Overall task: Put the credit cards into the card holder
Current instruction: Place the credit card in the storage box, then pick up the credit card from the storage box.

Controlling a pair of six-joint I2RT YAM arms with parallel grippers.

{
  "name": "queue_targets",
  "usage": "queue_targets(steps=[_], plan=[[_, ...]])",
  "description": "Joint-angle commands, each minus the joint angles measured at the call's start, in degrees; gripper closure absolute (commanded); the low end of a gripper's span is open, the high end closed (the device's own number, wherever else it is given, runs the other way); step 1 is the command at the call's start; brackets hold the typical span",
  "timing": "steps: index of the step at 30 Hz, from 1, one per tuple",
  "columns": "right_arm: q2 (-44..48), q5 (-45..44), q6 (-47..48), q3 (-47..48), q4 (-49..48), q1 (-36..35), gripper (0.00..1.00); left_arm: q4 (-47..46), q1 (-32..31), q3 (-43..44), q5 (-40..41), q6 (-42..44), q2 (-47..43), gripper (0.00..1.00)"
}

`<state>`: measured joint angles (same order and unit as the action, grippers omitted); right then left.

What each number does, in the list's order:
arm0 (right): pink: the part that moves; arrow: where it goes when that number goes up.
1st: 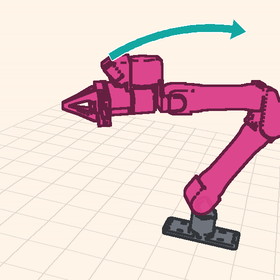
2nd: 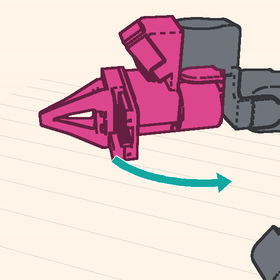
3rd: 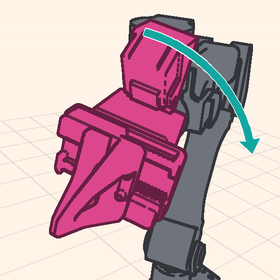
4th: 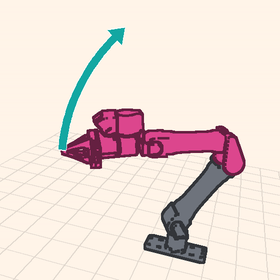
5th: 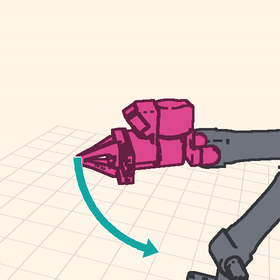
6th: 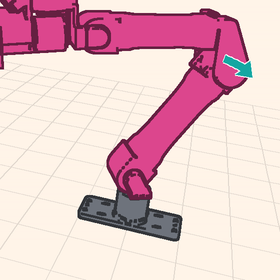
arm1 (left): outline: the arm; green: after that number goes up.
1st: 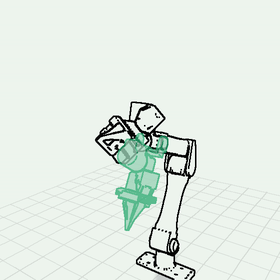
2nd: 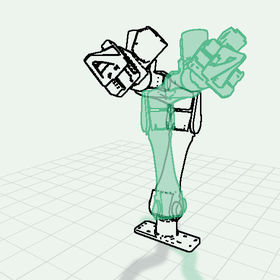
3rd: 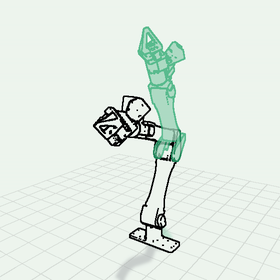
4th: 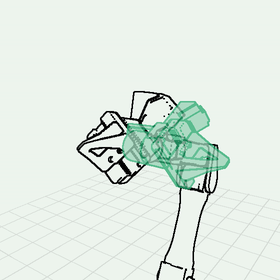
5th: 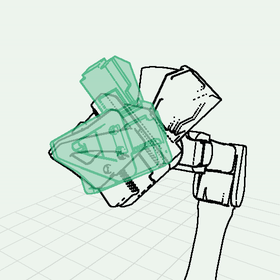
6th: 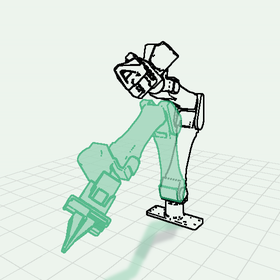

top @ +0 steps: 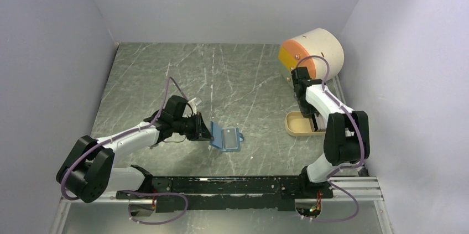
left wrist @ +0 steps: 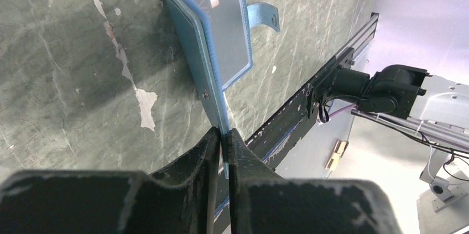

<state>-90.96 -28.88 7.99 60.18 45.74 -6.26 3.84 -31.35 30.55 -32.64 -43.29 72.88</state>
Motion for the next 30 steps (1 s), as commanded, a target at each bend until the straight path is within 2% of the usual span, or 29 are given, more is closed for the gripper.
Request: queue_targets(steps=[1, 4, 8, 13, 23, 27, 30], plan=[[2.24, -2.54, 0.48, -1.03, -1.55, 0.80, 0.68, 0.38, -0.47, 0.93, -0.73, 0.79, -1.57, 0.84], [2.24, -2.08, 0.40, -1.13, -1.58, 0.95, 0.68, 0.17, -0.55, 0.75, -0.95, 0.75, -1.81, 0.84], [1.82, -1.81, 0.58, -1.58, -2.59, 1.42, 0.62, 0.14, -0.55, 0.92, -0.95, 0.66, -1.99, 0.84], [0.24, -2.45, -0.03, -1.25, -2.46, 1.56, 0.60, 0.31, -0.53, 1.09, -0.97, 0.66, -2.75, 0.84], [-3.70, -8.81, -0.80, -1.52, -2.46, 1.61, 0.45, -0.29, -0.55, 0.44, -1.14, 0.55, -3.92, 0.85], [-4.93, -9.79, -1.13, -1.21, -1.97, 1.61, 0.46, 0.37, -0.50, 0.71, -0.85, 1.16, -4.14, 0.85], [-5.12, -10.59, -1.22, -1.02, -1.64, 1.61, 0.55, 0.52, -0.54, 0.71, -0.77, 1.44, -4.39, 0.85]])
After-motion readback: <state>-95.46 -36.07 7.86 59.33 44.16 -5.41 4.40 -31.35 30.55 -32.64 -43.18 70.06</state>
